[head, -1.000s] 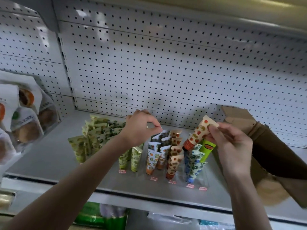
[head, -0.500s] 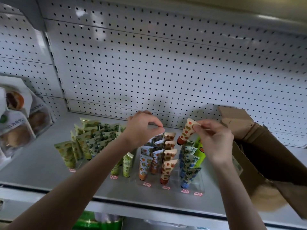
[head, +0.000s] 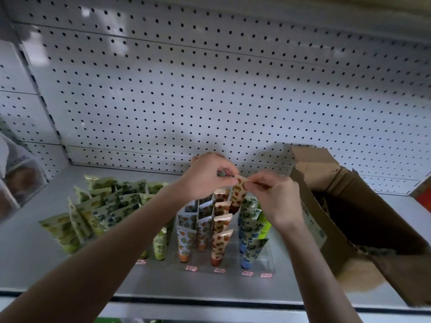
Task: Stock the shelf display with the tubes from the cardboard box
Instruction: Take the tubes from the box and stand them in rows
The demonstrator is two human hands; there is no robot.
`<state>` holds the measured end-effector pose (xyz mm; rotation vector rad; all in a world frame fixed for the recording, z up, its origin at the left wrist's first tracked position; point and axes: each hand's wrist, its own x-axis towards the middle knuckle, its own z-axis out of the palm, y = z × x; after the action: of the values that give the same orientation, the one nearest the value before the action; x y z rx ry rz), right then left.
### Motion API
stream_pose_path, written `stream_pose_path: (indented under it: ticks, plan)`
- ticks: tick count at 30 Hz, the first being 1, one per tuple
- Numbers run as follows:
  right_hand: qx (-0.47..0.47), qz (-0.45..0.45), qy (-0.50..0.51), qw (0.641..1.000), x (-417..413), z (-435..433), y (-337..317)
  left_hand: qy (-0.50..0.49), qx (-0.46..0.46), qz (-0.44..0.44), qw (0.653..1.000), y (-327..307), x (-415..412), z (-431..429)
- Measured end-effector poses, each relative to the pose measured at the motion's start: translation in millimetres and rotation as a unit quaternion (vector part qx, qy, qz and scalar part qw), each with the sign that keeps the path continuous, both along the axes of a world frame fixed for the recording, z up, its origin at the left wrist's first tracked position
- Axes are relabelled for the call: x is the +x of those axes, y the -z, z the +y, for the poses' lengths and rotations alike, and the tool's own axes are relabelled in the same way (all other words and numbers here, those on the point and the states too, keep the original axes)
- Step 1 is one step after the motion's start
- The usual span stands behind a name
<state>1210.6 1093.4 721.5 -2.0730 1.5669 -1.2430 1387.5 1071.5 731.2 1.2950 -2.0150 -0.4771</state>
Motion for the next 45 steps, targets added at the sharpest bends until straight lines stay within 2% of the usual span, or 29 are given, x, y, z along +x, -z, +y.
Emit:
stream_pose_path:
  ticks: [5,12,16,24,28,45]
  plan:
    - [0.003,0.003,-0.015,1.000,3,2,0,0.041,-0.013,0.000,0.999,-5,-2,-2]
    - [-0.009,0.002,-0.010,1.000,3,7,0,0.045,-0.026,-0.012,0.999,-5,-4,-3]
    - [-0.008,-0.056,0.012,0.998,-4,14,-4,0.017,-0.016,-0.005,1.000,2,-6,-12]
    - [-0.009,-0.150,0.037,0.988,-27,22,-2,-0.042,0.013,-0.051,0.998,13,-19,-18]
    - [0.005,-0.167,0.044,0.985,-35,26,0,-0.057,0.013,-0.085,0.995,14,-24,-17]
    - [0.025,-0.192,0.045,0.980,-43,37,5,-0.065,0.034,-0.127,0.989,21,-27,-16]
